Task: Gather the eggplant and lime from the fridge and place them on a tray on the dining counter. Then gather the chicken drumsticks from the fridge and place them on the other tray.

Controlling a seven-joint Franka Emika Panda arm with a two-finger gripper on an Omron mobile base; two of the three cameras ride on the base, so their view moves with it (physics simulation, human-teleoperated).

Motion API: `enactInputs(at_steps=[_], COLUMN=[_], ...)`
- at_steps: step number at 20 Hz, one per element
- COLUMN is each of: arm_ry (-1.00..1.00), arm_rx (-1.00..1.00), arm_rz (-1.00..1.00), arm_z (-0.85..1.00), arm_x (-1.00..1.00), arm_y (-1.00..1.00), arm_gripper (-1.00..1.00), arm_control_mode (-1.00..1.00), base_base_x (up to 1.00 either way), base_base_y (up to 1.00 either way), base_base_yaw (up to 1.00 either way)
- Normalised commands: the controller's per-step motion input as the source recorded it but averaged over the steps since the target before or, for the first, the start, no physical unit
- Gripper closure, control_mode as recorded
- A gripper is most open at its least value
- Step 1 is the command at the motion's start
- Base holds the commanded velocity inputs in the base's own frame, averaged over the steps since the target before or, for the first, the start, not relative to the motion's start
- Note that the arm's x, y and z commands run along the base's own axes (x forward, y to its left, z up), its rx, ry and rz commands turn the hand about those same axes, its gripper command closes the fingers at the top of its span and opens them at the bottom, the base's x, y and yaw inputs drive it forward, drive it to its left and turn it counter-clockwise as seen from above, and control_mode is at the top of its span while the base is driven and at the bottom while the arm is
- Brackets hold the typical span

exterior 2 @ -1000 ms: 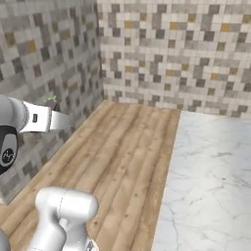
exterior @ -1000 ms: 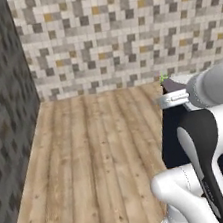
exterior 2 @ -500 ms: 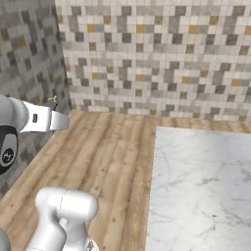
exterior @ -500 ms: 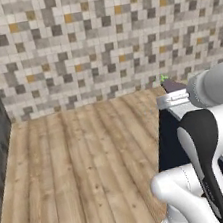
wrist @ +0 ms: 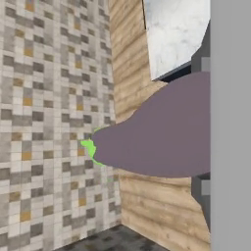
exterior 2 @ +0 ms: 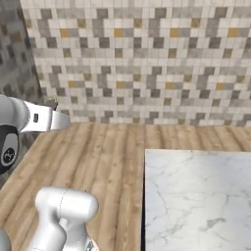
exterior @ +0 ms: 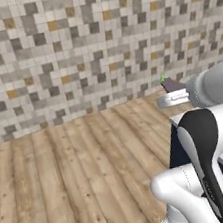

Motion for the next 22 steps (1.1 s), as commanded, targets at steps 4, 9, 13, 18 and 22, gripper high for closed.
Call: enactInputs(at_steps=[4, 9, 13, 18, 22], arm_ry=[0.0, 0.0, 0.0, 0.0, 0.0], arm_rx=[0.0, 0.0, 0.0, 0.0, 0.0], arm_rz=[0.0, 0.0, 0.0, 0.0, 0.0], arm_z=[0.0, 0.0, 0.0, 0.0, 0.0], arm_x=[0.0, 0.0, 0.0, 0.0, 0.0], arm_y=[0.0, 0.0, 0.0, 0.0, 0.0], arm_gripper=[1.0, 1.0, 1.0, 1.0, 1.0], arm_control_mode=[1.0, 1.0, 1.0, 1.0, 1.0], base_base_x=[0.58, 0.49, 0.5, 0.8, 0.8], base_base_y=[0.62, 0.79, 0.78, 0.76, 0.8], base_base_yaw=[-0.28, -0.4, -0.56, -0.57, -0.58])
